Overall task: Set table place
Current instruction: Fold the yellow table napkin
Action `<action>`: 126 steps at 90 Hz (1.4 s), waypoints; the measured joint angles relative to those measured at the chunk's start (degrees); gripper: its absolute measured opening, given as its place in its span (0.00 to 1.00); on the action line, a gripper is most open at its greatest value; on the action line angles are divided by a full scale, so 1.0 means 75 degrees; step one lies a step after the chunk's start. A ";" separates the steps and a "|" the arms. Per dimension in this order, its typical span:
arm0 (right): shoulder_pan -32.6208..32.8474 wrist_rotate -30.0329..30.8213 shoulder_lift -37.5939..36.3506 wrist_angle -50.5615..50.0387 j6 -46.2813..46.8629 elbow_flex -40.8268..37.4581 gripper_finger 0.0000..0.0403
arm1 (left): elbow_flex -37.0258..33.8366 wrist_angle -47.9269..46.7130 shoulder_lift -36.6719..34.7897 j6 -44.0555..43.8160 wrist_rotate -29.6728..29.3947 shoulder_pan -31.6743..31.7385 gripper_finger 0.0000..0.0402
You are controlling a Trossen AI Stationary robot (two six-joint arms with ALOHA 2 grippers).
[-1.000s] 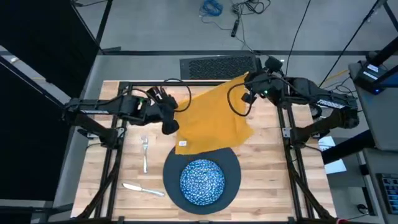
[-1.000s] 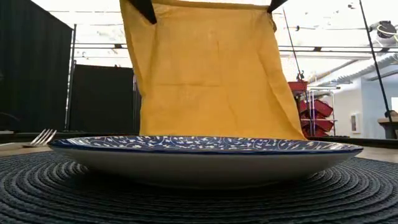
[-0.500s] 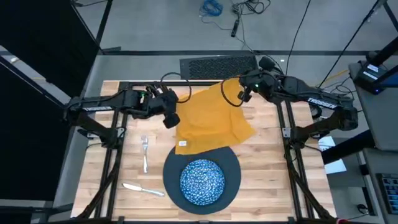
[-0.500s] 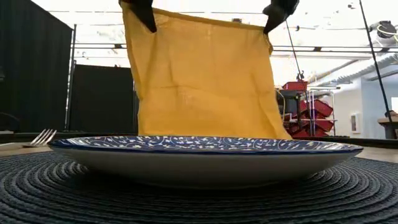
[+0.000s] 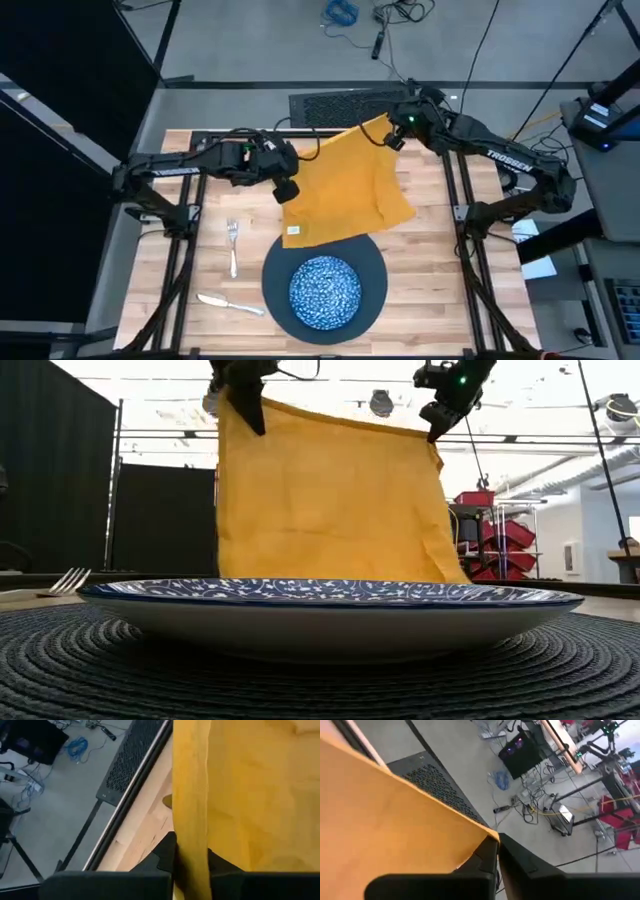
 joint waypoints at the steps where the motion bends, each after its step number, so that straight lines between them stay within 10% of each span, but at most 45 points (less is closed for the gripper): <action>1: -0.0017 -0.0089 0.0000 0.0033 0.0021 -0.0001 0.00 | 0.0000 0.0006 0.0033 0.0006 0.0002 0.0002 0.00; 39: -0.0749 -0.0687 -0.0006 0.0446 0.0019 -0.0952 0.00 | 0.0000 0.0011 0.0420 0.0038 0.0015 0.0172 0.00; 54: -0.0782 -0.2238 -0.0015 0.0701 0.0226 -0.1138 0.00 | 0.0000 -0.0061 0.0396 0.0005 0.0023 0.0175 0.00; 70: -0.0800 -0.1293 0.0009 0.0423 0.0122 -0.1174 0.00 | 0.0000 -0.0093 0.0393 -0.0026 0.0029 0.0174 0.00; 126: 0.0212 -0.2490 0.0009 -0.2215 0.1676 -0.1174 0.00 | -0.0034 -0.0711 0.0393 -0.0976 0.0402 -0.0552 0.00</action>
